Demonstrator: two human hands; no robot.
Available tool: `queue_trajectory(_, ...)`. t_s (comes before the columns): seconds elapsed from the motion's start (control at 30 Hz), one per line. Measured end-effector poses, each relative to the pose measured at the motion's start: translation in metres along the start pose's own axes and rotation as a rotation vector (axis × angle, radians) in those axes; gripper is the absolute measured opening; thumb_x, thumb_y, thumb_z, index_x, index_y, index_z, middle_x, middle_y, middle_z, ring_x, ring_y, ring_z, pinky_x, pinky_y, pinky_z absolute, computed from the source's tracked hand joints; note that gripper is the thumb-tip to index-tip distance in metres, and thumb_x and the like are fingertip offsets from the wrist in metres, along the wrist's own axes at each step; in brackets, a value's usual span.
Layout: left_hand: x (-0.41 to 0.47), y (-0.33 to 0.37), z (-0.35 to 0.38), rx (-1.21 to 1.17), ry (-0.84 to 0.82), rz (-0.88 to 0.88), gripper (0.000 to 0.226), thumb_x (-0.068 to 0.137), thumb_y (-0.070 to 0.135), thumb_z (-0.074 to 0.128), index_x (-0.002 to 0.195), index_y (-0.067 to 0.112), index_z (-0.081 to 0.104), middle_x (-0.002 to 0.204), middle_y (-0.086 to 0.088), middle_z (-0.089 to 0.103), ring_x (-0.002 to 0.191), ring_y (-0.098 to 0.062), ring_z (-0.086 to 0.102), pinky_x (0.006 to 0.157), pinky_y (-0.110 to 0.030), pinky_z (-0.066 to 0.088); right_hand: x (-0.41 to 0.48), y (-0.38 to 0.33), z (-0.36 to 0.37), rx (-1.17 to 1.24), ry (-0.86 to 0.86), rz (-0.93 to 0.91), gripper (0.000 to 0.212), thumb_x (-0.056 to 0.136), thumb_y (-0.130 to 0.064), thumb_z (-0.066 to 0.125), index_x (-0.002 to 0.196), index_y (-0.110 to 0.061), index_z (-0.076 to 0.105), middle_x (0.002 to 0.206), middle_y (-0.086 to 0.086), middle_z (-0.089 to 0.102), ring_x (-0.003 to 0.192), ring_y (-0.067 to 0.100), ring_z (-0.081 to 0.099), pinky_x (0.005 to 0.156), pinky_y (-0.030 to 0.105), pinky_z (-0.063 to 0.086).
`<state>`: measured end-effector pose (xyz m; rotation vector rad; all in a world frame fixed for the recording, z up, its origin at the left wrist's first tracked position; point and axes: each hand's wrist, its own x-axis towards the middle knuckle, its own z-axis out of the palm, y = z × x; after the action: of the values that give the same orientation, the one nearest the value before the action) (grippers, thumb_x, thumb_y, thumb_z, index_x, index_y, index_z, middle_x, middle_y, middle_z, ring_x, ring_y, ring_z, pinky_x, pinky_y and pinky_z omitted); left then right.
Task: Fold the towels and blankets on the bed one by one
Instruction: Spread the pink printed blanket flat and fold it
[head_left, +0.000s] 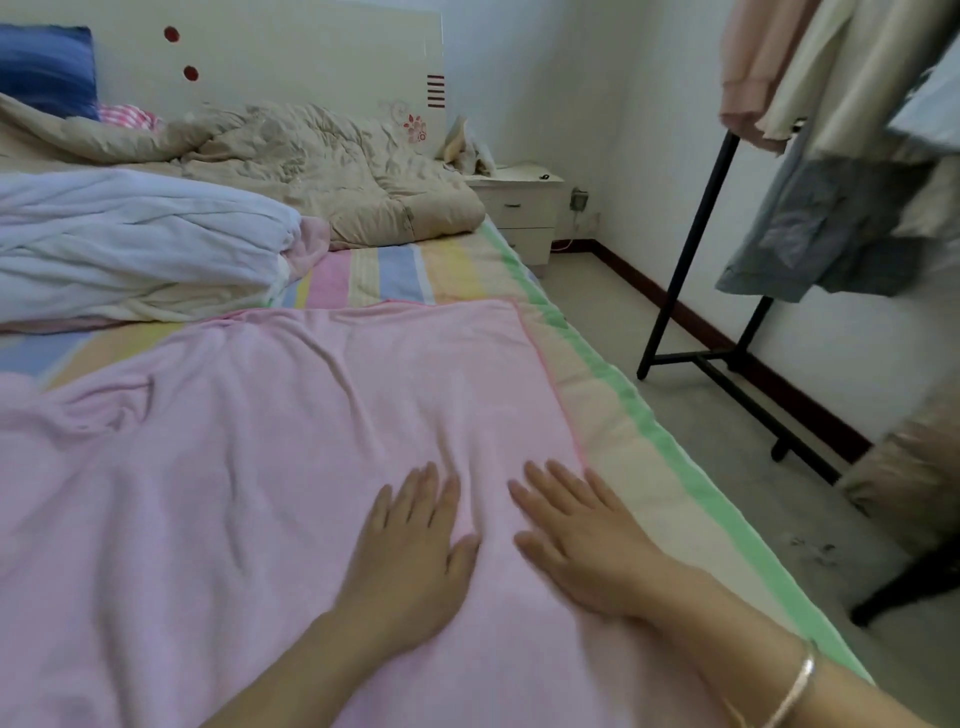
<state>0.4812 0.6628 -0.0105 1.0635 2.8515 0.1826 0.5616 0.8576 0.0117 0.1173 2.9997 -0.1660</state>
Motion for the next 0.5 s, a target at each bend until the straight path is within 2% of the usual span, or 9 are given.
queue_trajectory(0.07,-0.027,0.03,0.004,0.014,-0.047,0.112,0.097,0.069,0.066,-0.027,0.155,0.026,-0.008,0.162,0.0,-0.015,0.148,-0.018,-0.016,0.12,-0.041,-0.009,-0.03,0.012,0.008,-0.04,-0.005,0.099,0.086,0.077,-0.072,-0.013,0.154,-0.034,-0.003,0.16,-0.012,-0.012,0.147,0.011,-0.014,0.119,0.037,-0.008)
queue_trajectory(0.13,-0.049,0.052,0.007,-0.004,-0.065,0.198,0.091,0.071,0.064,-0.02,0.155,0.03,-0.006,0.162,0.001,-0.015,0.148,-0.017,-0.017,0.12,-0.041,-0.01,-0.05,0.03,0.005,-0.045,0.02,0.292,0.069,0.094,-0.061,0.004,0.154,-0.029,0.007,0.162,-0.008,-0.003,0.149,0.015,-0.004,0.12,0.039,0.0)
queue_trajectory(0.17,-0.057,0.059,0.008,-0.041,-0.061,0.24,0.088,0.073,0.062,-0.015,0.155,0.032,-0.002,0.162,0.002,-0.012,0.149,-0.016,-0.014,0.12,-0.039,-0.009,-0.057,0.035,0.001,-0.057,0.056,0.355,0.061,0.098,-0.054,0.012,0.152,-0.026,0.019,0.161,-0.004,0.011,0.148,0.019,0.009,0.118,0.039,0.01)
queue_trajectory(0.23,-0.075,0.07,0.01,-0.165,-0.008,0.313,0.077,0.081,0.06,0.001,0.152,0.037,0.021,0.163,0.005,0.008,0.15,-0.015,0.003,0.122,-0.038,0.0,-0.077,0.035,-0.006,-0.085,0.225,0.415,0.048,0.097,-0.044,0.024,0.131,-0.024,0.051,0.14,-0.001,0.047,0.129,0.024,0.039,0.104,0.036,0.032)
queue_trajectory(0.27,-0.085,0.075,0.01,-0.272,0.049,0.345,0.067,0.086,0.057,0.013,0.145,0.037,0.038,0.158,0.006,0.027,0.147,-0.015,0.02,0.121,-0.039,0.012,-0.088,0.03,-0.007,-0.054,0.318,0.439,0.041,0.096,-0.041,0.031,0.12,-0.024,0.059,0.126,-0.002,0.057,0.116,0.023,0.048,0.095,0.034,0.038)
queue_trajectory(0.33,-0.102,0.085,0.01,-0.448,0.222,0.435,0.039,0.088,0.048,0.042,0.119,0.033,0.061,0.128,0.012,0.056,0.121,-0.011,0.051,0.102,-0.034,0.042,-0.106,0.017,-0.007,0.106,0.381,0.51,0.029,0.095,-0.038,0.041,0.109,-0.024,0.062,0.108,-0.003,0.063,0.101,0.022,0.055,0.083,0.033,0.046)
queue_trajectory(0.4,-0.117,0.094,0.007,-0.463,0.342,0.489,0.022,0.084,0.049,0.056,0.097,0.032,0.059,0.096,0.019,0.054,0.088,-0.003,0.053,0.077,-0.023,0.046,-0.116,0.005,-0.002,0.209,0.303,0.595,0.027,0.095,-0.043,0.043,0.104,-0.022,0.057,0.1,-0.001,0.065,0.095,0.025,0.059,0.078,0.034,0.049)
queue_trajectory(0.43,-0.126,0.101,0.005,-0.451,0.335,0.5,0.025,0.081,0.055,0.058,0.091,0.032,0.056,0.087,0.017,0.052,0.079,-0.002,0.051,0.07,-0.022,0.045,-0.122,0.001,0.002,0.214,0.273,0.622,0.03,0.095,-0.046,0.042,0.102,-0.021,0.056,0.099,0.0,0.066,0.094,0.027,0.06,0.078,0.035,0.05)
queue_trajectory(0.5,-0.138,0.109,0.006,-0.395,0.222,0.509,0.041,0.074,0.068,0.055,0.09,0.03,0.053,0.084,0.012,0.056,0.076,-0.004,0.054,0.067,-0.028,0.046,-0.13,-0.003,0.009,0.197,0.278,0.64,0.034,0.095,-0.049,0.04,0.099,-0.018,0.055,0.099,0.004,0.066,0.094,0.03,0.06,0.079,0.038,0.05)
